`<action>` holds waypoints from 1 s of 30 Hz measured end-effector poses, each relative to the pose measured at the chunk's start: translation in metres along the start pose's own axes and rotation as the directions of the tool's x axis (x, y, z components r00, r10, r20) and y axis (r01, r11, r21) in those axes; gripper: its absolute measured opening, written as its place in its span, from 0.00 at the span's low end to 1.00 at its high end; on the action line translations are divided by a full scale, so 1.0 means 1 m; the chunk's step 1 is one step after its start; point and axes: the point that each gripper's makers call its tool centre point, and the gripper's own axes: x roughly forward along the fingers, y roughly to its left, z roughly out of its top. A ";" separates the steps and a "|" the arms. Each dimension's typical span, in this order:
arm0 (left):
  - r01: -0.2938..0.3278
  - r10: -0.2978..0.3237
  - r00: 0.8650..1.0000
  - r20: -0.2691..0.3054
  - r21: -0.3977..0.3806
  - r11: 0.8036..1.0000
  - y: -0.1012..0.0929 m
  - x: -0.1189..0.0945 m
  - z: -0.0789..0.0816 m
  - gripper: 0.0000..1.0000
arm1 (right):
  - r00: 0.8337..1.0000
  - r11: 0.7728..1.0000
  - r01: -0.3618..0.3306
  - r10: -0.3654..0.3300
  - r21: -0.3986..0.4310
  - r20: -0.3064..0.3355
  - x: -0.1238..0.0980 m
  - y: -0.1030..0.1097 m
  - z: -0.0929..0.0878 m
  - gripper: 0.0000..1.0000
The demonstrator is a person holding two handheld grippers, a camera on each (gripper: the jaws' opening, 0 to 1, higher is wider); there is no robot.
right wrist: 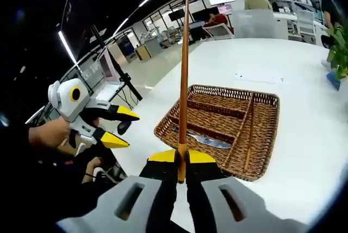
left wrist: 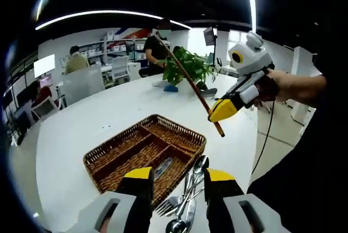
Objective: Arrange the knives, forks, and spoons in their matching storage slots by inserting each utensil handle-first until every utensil is classified and aligned in the correct compartment
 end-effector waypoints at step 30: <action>-0.168 0.148 0.978 0.145 0.140 0.976 0.101 -0.070 0.011 1.00 | 0.944 0.947 0.304 -0.285 0.105 -0.165 -0.019 -0.067 0.011 0.03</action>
